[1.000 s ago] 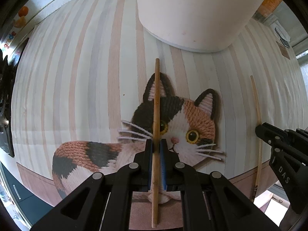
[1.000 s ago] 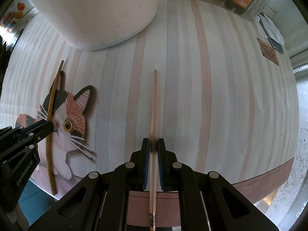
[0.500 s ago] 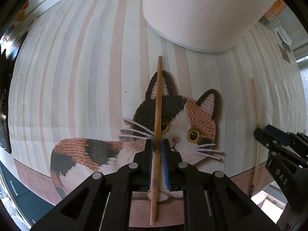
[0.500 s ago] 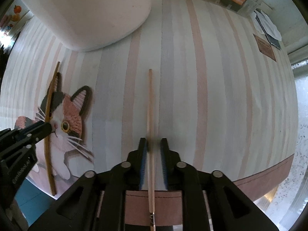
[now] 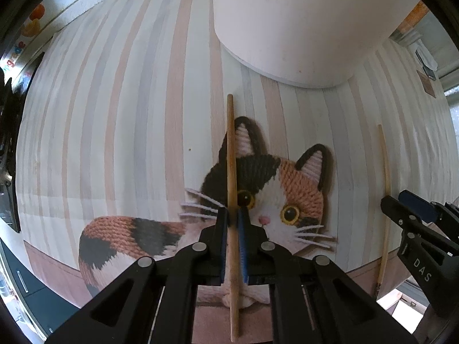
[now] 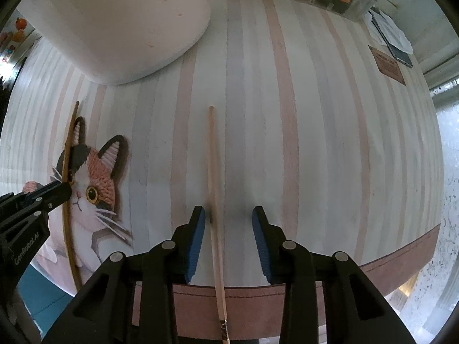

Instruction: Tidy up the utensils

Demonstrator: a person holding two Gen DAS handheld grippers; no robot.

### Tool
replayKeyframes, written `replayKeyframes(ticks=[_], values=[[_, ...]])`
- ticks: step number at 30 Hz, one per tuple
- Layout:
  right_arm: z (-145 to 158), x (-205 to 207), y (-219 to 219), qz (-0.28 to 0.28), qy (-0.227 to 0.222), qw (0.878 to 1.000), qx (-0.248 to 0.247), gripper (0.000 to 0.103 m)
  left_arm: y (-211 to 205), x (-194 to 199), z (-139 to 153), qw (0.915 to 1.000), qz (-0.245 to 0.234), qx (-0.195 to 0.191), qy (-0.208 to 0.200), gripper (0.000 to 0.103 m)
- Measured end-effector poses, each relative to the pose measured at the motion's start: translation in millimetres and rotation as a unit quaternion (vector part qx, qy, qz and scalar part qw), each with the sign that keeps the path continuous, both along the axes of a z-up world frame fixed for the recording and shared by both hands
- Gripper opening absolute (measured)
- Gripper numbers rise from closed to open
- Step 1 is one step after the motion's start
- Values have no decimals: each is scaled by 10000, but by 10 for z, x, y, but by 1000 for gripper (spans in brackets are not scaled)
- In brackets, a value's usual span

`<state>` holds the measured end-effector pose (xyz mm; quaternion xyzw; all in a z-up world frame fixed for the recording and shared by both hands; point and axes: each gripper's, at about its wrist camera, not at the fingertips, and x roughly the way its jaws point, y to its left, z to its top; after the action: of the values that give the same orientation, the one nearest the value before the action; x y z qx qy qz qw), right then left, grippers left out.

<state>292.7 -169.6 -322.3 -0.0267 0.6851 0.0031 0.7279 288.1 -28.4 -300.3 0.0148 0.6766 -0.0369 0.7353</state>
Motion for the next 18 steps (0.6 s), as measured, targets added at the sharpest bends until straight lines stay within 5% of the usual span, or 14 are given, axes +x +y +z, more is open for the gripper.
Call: replayKeyframes(ticks=[5,18], values=[[21,19,43,30,-6,10000,-31,10,-3,48,40,10000,12,18,-49,5],[239,20,67,-133,-320,9990,295,7,267,-130,327,9983,314,54,-489,5]])
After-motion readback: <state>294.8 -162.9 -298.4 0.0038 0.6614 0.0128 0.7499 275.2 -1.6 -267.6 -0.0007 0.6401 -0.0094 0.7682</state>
